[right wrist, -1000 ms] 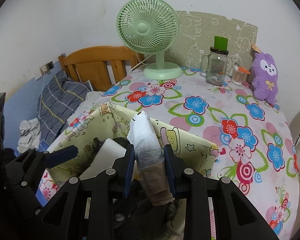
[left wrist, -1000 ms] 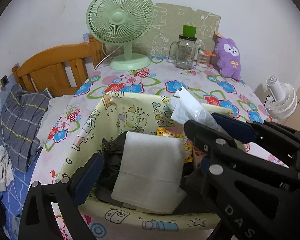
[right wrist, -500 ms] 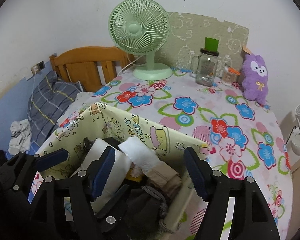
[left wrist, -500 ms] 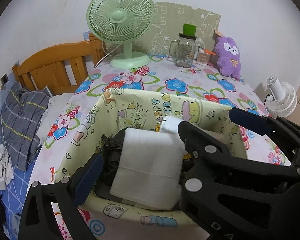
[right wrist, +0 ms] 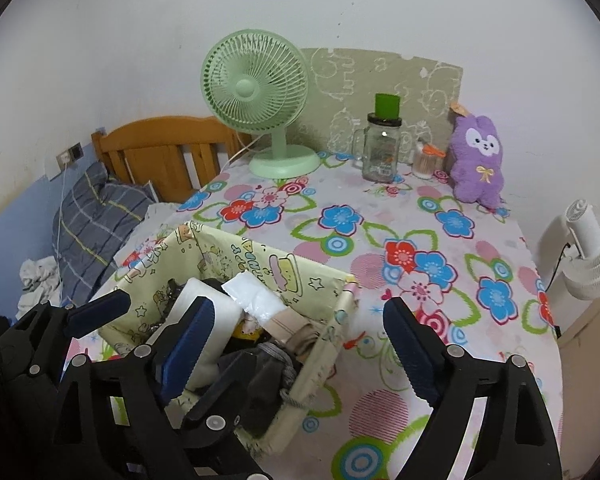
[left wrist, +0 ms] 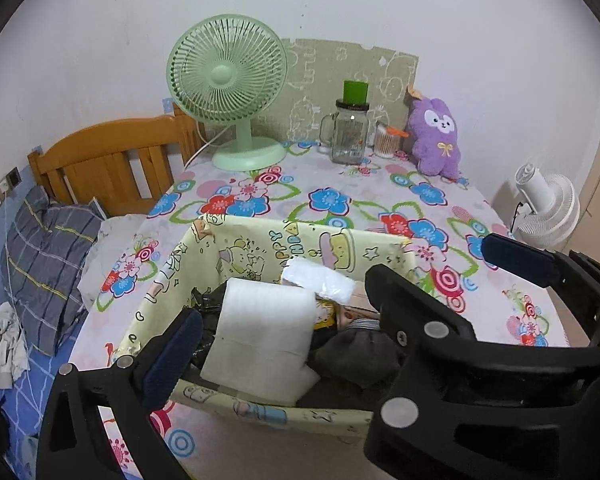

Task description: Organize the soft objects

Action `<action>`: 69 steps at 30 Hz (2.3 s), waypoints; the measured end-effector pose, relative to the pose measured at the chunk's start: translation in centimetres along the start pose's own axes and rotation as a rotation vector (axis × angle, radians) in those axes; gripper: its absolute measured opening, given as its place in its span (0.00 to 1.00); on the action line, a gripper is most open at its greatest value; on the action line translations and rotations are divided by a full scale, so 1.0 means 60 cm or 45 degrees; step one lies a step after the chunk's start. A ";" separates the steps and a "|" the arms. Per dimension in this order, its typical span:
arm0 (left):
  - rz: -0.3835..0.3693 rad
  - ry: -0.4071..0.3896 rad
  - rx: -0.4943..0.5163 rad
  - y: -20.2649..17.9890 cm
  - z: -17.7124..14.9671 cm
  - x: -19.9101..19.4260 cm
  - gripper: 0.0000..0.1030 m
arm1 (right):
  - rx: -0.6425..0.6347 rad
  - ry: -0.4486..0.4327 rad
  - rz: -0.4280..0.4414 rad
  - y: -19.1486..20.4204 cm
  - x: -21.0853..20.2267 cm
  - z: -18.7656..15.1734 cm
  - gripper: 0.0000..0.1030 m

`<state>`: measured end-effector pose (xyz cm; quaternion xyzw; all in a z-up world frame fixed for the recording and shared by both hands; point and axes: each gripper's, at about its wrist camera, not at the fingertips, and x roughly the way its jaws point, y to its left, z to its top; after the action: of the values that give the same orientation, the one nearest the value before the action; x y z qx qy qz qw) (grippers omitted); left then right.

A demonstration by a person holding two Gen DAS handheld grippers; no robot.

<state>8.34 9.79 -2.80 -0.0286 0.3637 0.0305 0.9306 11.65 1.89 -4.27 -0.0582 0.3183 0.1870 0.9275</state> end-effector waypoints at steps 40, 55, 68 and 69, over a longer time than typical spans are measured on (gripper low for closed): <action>0.019 -0.290 0.118 -0.151 -0.033 -0.211 1.00 | 0.254 -0.326 -0.276 -0.173 -0.314 -0.107 0.94; 0.042 -0.340 0.094 -0.153 -0.042 -0.236 1.00 | 0.292 -0.376 -0.279 -0.182 -0.342 -0.127 0.98; 0.050 -0.328 0.052 -0.139 -0.037 -0.230 1.00 | 0.278 -0.359 -0.280 -0.174 -0.331 -0.117 0.98; 0.052 -0.328 0.052 -0.138 -0.037 -0.229 1.00 | 0.278 -0.357 -0.282 -0.174 -0.330 -0.116 0.98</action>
<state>-2.57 0.85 5.15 0.0021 0.2421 0.0455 0.9692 -2.70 -15.45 2.21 0.0348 0.1960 0.0546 0.9785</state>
